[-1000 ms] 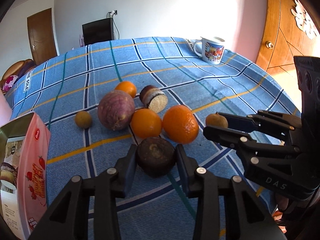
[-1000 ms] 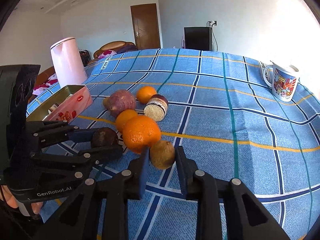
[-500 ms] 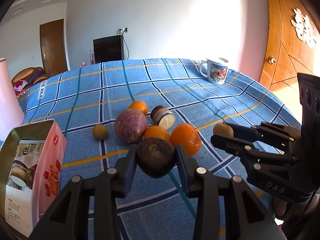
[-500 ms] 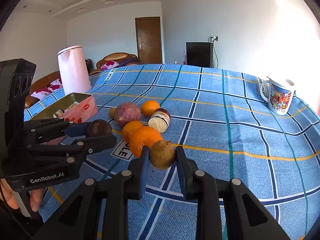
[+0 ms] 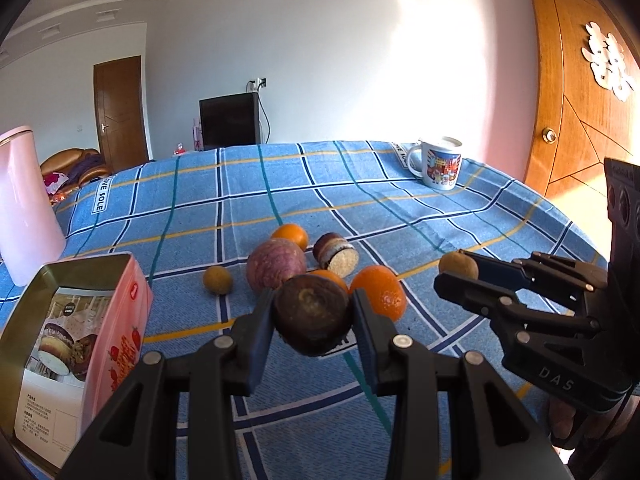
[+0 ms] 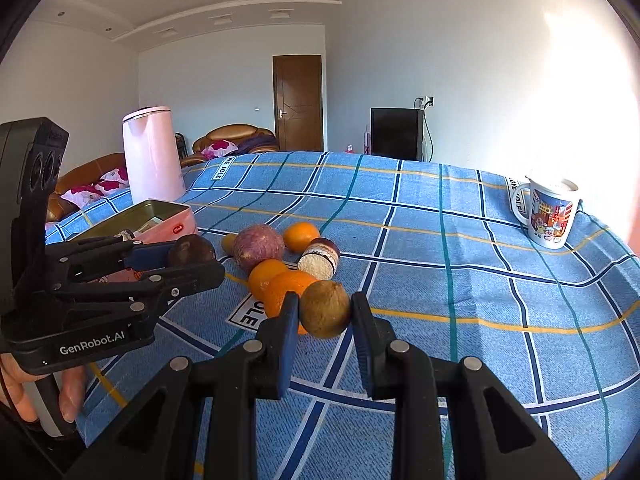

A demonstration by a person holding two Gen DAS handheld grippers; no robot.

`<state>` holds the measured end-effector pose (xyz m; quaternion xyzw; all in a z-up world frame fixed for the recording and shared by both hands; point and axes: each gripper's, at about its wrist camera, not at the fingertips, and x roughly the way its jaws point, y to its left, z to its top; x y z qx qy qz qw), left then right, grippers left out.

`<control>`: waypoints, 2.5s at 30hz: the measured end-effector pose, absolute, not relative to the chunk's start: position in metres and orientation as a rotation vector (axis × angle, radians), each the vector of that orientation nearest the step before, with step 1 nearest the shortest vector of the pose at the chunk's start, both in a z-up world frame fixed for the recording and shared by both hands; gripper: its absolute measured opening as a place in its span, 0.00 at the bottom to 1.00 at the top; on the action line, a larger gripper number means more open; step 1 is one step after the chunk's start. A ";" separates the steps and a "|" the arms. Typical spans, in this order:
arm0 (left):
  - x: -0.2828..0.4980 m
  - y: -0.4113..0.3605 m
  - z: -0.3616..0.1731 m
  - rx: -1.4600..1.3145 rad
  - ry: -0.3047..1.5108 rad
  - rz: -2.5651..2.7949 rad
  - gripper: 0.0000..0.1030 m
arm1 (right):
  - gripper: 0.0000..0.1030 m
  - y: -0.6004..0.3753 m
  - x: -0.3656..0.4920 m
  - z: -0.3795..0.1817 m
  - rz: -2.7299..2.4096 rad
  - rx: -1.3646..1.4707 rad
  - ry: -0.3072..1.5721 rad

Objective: Organize fruits
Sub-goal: 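Lift and carry both held fruits over the pink tin box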

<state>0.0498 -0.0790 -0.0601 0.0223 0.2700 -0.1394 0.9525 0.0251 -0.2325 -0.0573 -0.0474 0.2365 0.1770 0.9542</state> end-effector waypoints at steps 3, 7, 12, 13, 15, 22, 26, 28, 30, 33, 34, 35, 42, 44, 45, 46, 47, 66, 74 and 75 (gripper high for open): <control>0.047 -0.078 -0.059 0.046 0.537 -0.276 0.39 | 0.27 -0.233 0.024 -0.057 0.360 -0.097 0.473; 0.045 -0.078 -0.058 0.048 0.518 -0.266 0.39 | 0.27 -0.233 0.022 -0.056 0.357 -0.097 0.459; 0.042 -0.078 -0.056 0.052 0.497 -0.259 0.39 | 0.27 -0.233 0.020 -0.055 0.356 -0.098 0.443; 0.041 -0.078 -0.056 0.053 0.494 -0.257 0.39 | 0.27 -0.234 0.019 -0.055 0.356 -0.098 0.441; 0.041 -0.078 -0.056 0.053 0.488 -0.256 0.39 | 0.27 -0.234 0.019 -0.055 0.355 -0.098 0.437; 0.037 -0.076 -0.054 0.049 0.465 -0.247 0.39 | 0.27 -0.235 0.014 -0.054 0.359 -0.100 0.406; 0.033 -0.076 -0.053 0.049 0.447 -0.241 0.39 | 0.27 -0.235 0.011 -0.053 0.361 -0.103 0.388; 0.032 -0.077 -0.052 0.052 0.436 -0.238 0.39 | 0.27 -0.236 0.011 -0.053 0.362 -0.103 0.381; 0.030 -0.078 -0.052 0.057 0.427 -0.235 0.39 | 0.27 -0.235 0.010 -0.052 0.362 -0.104 0.374; 0.029 -0.078 -0.051 0.060 0.415 -0.230 0.39 | 0.27 -0.236 0.008 -0.052 0.364 -0.106 0.362; 0.028 -0.078 -0.050 0.059 0.411 -0.228 0.39 | 0.27 -0.236 0.008 -0.052 0.365 -0.107 0.358; 0.028 -0.077 -0.050 0.058 0.407 -0.226 0.39 | 0.27 -0.236 0.007 -0.052 0.365 -0.107 0.354; 0.022 -0.072 -0.048 0.040 0.371 -0.213 0.39 | 0.27 -0.236 0.000 -0.051 0.379 -0.116 0.316; 0.021 -0.072 -0.048 0.041 0.365 -0.213 0.39 | 0.27 -0.235 -0.002 -0.051 0.381 -0.119 0.308; 0.020 -0.073 -0.048 0.042 0.362 -0.211 0.39 | 0.27 -0.235 -0.002 -0.051 0.382 -0.120 0.305; 0.020 -0.072 -0.047 0.042 0.359 -0.210 0.39 | 0.27 -0.235 -0.002 -0.050 0.383 -0.120 0.300; 0.019 -0.072 -0.047 0.043 0.356 -0.210 0.39 | 0.27 -0.235 -0.003 -0.050 0.385 -0.121 0.295; 0.012 -0.007 -0.031 -0.023 0.342 -0.079 0.39 | 0.27 -0.187 0.001 -0.009 0.508 -0.184 0.314; 0.014 0.070 -0.035 -0.077 0.414 0.071 0.39 | 0.27 -0.103 0.023 -0.001 0.693 -0.232 0.396; 0.015 0.080 -0.038 -0.087 0.423 0.094 0.39 | 0.27 -0.093 0.025 -0.004 0.713 -0.239 0.405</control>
